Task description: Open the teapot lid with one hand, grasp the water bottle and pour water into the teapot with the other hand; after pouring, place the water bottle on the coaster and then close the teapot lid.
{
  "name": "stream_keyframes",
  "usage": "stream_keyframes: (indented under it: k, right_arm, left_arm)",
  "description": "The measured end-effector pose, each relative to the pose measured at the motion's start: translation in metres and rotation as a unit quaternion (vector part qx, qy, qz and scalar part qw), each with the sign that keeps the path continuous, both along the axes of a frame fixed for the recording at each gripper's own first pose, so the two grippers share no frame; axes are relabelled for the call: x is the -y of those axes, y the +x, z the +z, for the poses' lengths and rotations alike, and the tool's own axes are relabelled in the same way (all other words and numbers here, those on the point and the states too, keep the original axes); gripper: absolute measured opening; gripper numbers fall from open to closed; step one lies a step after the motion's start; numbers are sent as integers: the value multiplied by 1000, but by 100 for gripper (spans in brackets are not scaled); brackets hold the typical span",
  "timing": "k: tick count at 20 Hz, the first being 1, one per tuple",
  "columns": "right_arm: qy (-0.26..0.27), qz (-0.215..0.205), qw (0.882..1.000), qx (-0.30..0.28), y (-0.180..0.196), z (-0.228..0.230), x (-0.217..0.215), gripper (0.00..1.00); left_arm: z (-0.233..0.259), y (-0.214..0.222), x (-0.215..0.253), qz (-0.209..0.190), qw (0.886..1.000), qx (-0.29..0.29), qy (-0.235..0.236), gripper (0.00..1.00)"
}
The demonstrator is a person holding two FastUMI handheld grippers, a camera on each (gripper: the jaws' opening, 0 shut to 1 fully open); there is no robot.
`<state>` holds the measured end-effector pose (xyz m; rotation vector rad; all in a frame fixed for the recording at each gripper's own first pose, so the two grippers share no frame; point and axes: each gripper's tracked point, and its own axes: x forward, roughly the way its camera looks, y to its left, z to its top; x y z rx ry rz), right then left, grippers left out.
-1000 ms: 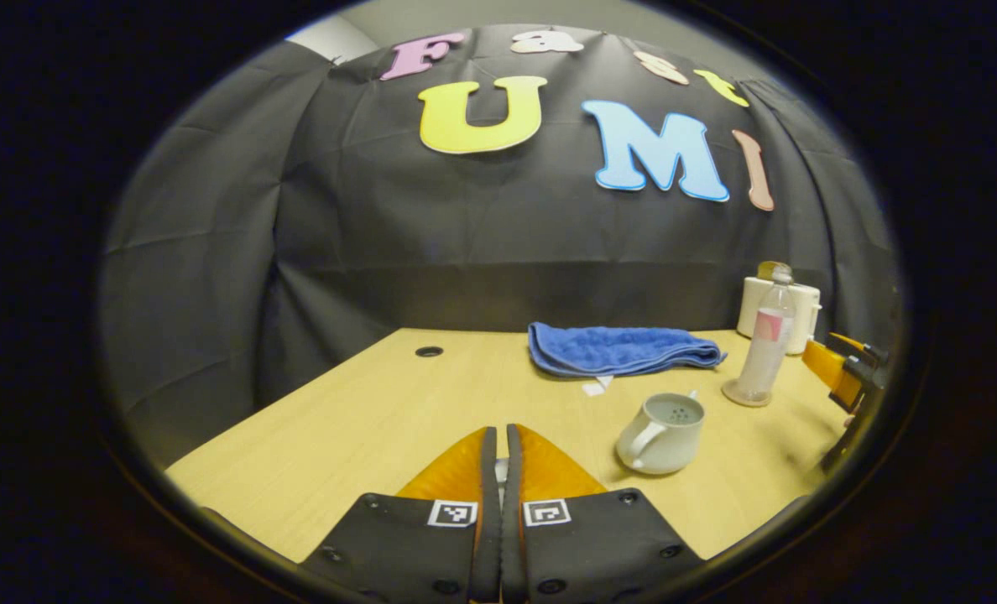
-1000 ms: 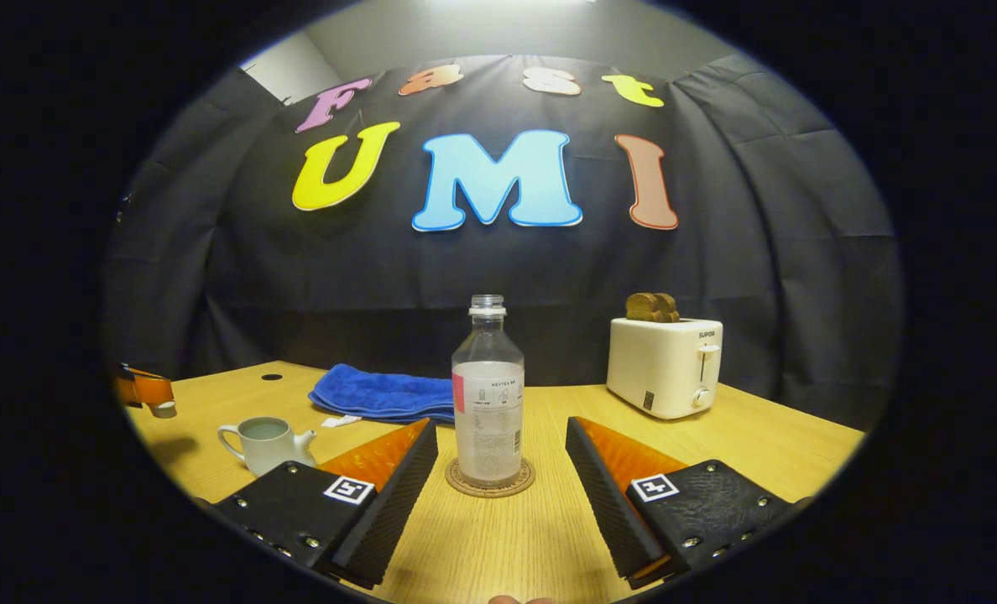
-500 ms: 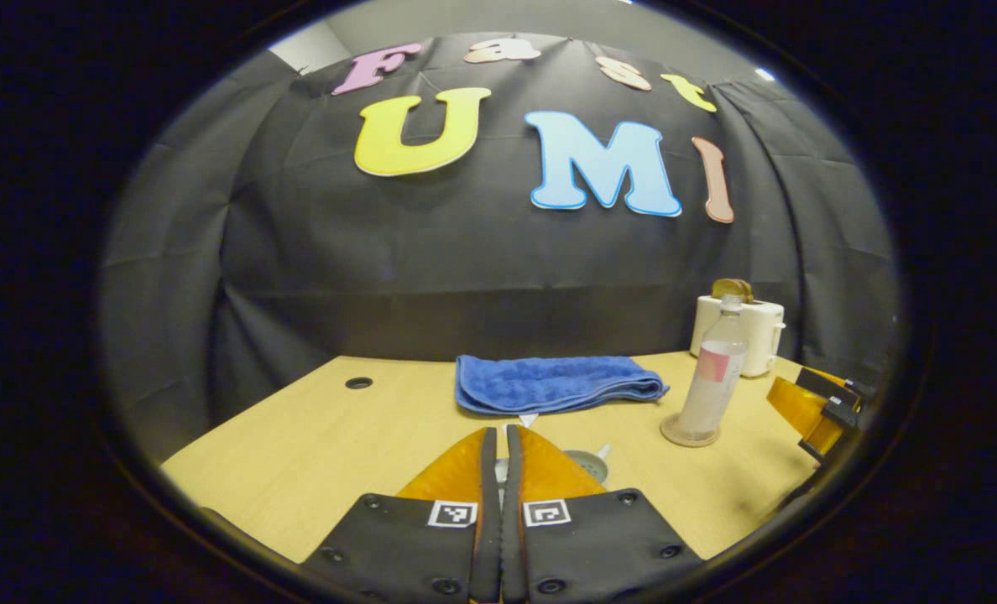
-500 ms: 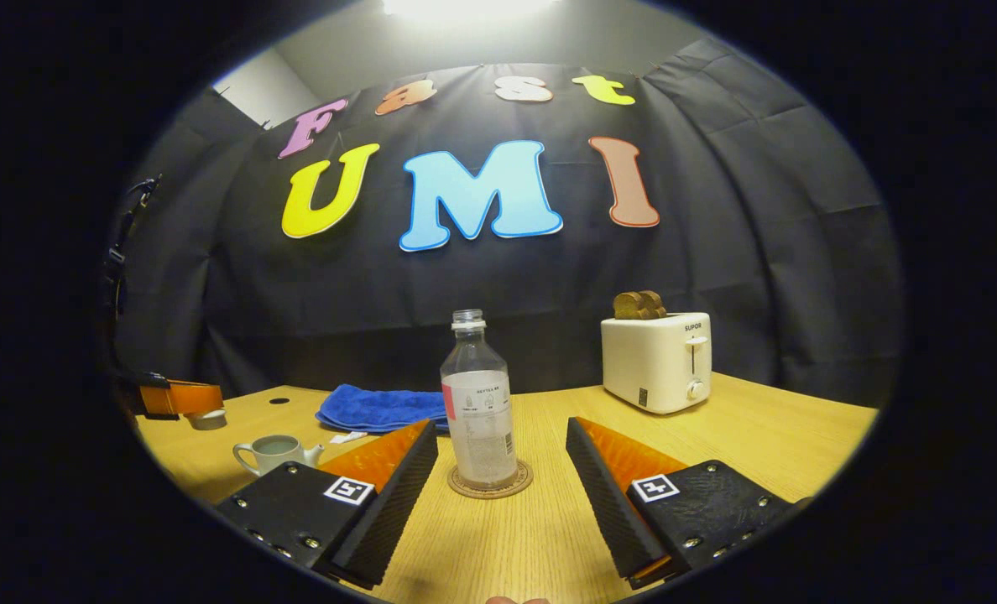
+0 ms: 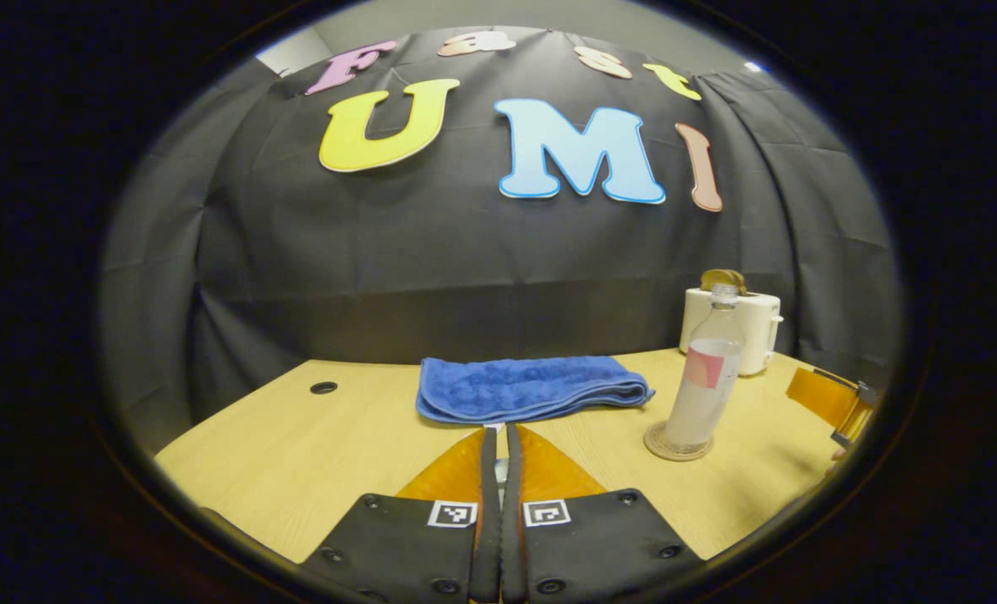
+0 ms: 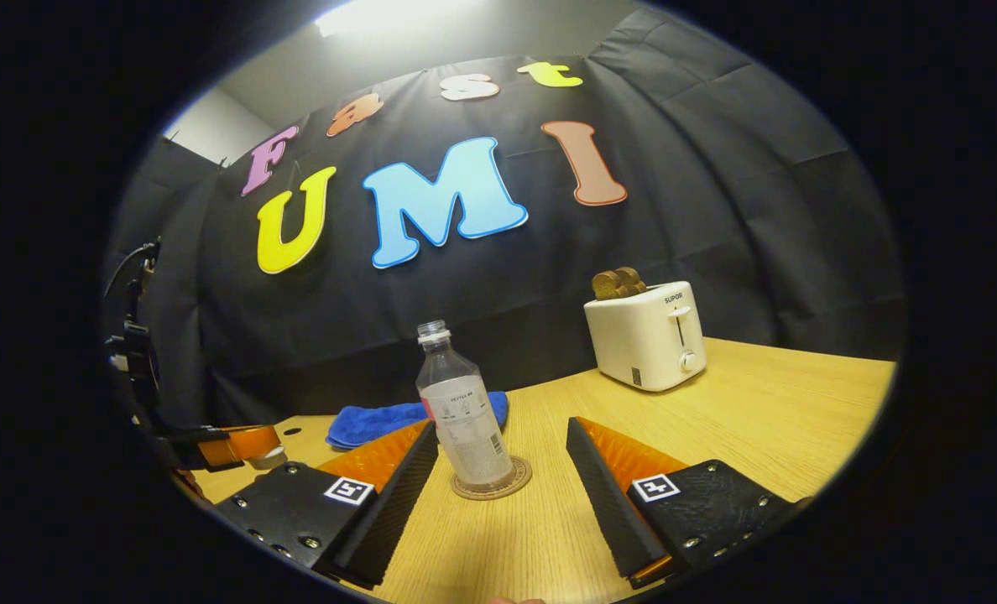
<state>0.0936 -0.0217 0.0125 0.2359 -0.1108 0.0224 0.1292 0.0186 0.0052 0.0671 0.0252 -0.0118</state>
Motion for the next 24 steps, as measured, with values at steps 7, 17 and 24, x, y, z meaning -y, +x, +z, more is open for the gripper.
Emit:
stream_keyframes:
  k: [7, 17, 24]
  right_arm:
    - [-10, -1, 1000, 9, -2, 4, -1, 96]
    - [3, 1, 1000, -1, 0, 0, 2, 96]
    - [5, -1, 1000, 0, 0, 0, 4, 96]
  left_arm:
    - [-7, 17, 5, 6, 1000, -4, 15, 7]
    - [-18, 11, 7, 5, 1000, -18, -9, 7]
    - [-25, 9, 8, 9, 1000, -22, -19, 23]
